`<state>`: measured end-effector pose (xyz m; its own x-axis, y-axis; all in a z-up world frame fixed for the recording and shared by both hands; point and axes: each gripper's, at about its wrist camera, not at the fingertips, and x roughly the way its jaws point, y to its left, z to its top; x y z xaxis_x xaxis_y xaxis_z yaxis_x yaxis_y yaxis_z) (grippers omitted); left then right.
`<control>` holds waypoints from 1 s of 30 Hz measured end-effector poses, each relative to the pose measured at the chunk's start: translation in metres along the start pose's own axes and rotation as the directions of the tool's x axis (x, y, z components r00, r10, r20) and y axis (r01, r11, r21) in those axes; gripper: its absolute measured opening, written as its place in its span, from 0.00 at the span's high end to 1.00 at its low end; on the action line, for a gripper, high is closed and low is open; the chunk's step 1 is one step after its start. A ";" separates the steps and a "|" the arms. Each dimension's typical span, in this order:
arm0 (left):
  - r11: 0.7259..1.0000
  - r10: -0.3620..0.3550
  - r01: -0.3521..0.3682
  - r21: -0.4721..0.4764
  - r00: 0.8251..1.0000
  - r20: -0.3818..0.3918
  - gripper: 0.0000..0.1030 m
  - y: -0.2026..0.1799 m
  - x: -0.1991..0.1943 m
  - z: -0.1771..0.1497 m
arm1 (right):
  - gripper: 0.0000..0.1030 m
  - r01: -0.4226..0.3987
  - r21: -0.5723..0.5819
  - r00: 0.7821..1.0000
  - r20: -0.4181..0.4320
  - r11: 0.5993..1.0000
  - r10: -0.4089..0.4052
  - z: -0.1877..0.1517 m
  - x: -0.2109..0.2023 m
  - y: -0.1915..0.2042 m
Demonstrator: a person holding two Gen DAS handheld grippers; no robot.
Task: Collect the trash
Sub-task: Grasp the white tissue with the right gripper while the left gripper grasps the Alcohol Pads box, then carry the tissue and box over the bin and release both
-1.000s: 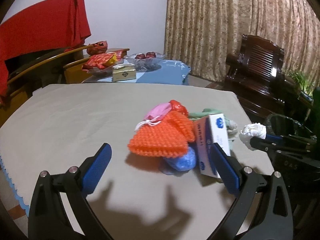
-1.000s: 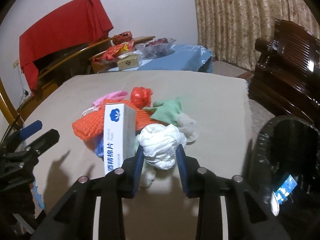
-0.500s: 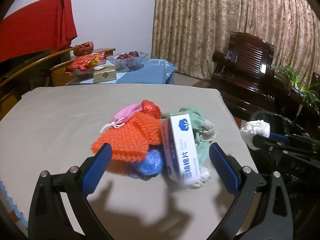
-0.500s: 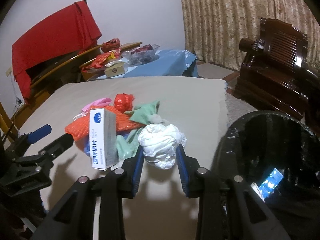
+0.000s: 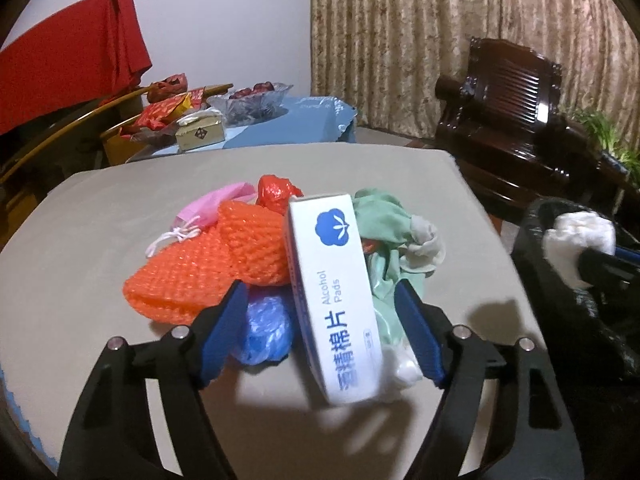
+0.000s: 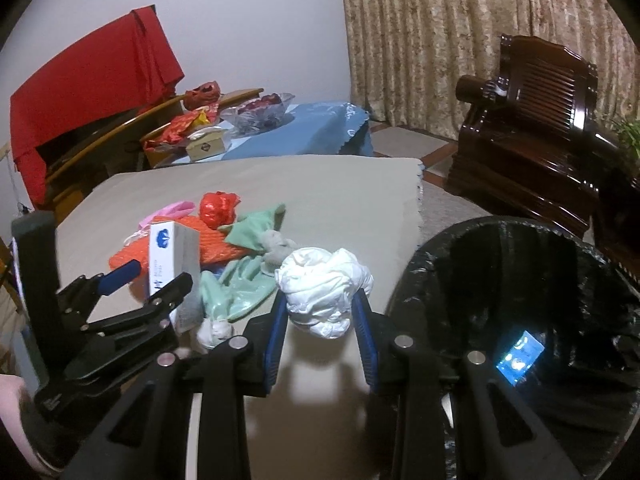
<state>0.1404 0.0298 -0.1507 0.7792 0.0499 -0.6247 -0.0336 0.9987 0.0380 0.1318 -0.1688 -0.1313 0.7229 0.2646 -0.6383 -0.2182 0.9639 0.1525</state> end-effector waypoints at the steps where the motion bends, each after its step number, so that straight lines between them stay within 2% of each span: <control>1: 1.000 0.005 -0.005 0.003 1.000 -0.001 0.35 -0.001 0.003 0.000 | 0.68 0.005 0.005 1.000 -0.002 1.000 -0.005 -0.001 0.000 -0.002; 2: 1.000 0.009 -0.009 0.009 1.000 -0.004 0.37 -0.003 0.006 0.000 | 0.68 0.011 0.010 1.000 -0.004 1.000 -0.011 -0.001 0.000 -0.005; 6: 1.000 -0.006 0.007 0.016 1.000 -0.022 0.59 -0.008 0.013 0.000 | 0.68 0.022 0.019 1.000 -0.012 1.000 -0.021 -0.005 0.001 -0.010; 8: 1.000 -0.002 0.002 0.011 1.000 -0.025 0.61 -0.006 0.014 0.001 | 0.68 0.023 0.020 1.000 -0.013 1.000 -0.022 -0.005 0.001 -0.010; 10: 1.000 -0.007 0.008 0.004 1.000 -0.026 0.71 -0.003 0.013 0.002 | 0.68 0.022 0.019 1.000 -0.013 1.000 -0.022 -0.005 0.001 -0.010; 30: 0.998 -0.064 0.066 -0.018 0.994 0.090 0.72 0.009 -0.062 0.032 | 0.68 -0.008 0.012 0.998 0.058 1.000 0.008 0.006 -0.030 -0.001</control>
<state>0.1124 0.0357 -0.0866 0.8330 -0.0155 -0.5531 0.0072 0.9998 -0.0172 0.1141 -0.1781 -0.1076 0.7580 0.2732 -0.5923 -0.2161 0.9619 0.1672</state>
